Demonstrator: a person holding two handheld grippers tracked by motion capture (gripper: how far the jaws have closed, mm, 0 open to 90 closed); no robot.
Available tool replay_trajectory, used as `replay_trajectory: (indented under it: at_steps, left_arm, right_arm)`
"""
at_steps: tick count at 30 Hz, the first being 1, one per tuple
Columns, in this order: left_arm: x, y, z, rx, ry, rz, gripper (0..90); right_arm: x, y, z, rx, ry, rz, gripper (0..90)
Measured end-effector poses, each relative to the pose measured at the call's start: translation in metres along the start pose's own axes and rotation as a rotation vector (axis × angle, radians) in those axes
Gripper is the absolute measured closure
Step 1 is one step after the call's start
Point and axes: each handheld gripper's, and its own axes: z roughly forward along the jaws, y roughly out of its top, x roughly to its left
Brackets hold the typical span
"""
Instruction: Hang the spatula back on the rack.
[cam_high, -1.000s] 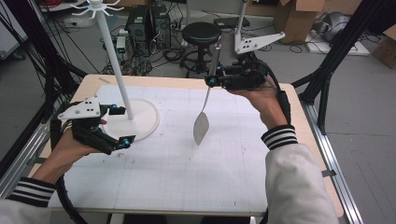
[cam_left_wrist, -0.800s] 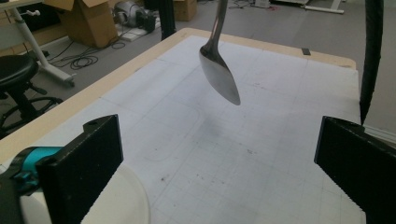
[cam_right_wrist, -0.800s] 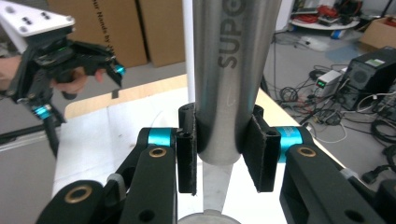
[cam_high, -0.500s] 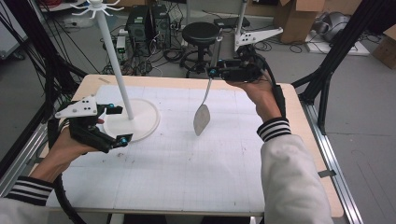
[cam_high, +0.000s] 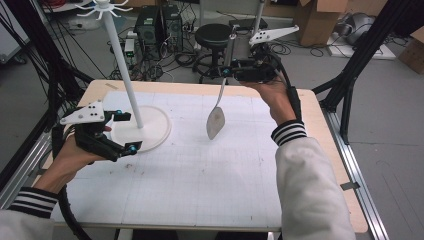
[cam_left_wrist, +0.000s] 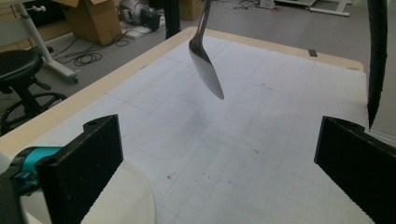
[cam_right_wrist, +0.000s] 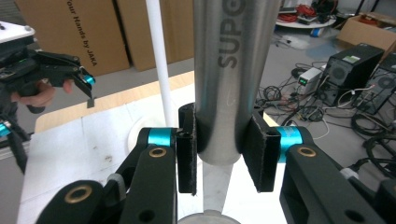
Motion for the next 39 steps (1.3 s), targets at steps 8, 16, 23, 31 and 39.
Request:
replay_trajectory:
  at_steps: [8,16,23,31,39]
  left_arm:
    - [0.0,0.0,0.002,0.003,0.004,0.003,1.7]
    - [-0.001,0.003,0.005,0.006,0.004,0.007,1.7]
    - [-0.002,0.006,0.008,0.007,0.003,0.007,1.7]
    - [-0.003,0.013,0.012,0.009,-0.001,-0.006,1.7]
    - [-0.006,0.036,0.021,0.016,0.005,0.013,1.7]
  right_arm:
    - [0.001,0.001,0.009,-0.003,-0.029,0.015,68.7]
    - [0.005,0.004,0.019,0.004,-0.05,0.025,68.8]
    - [0.008,0.008,0.026,0.02,-0.058,0.021,68.8]
    - [0.011,0.011,0.028,0.014,-0.049,0.013,68.7]
    - [0.014,0.01,0.03,0.031,-0.045,0.026,68.7]
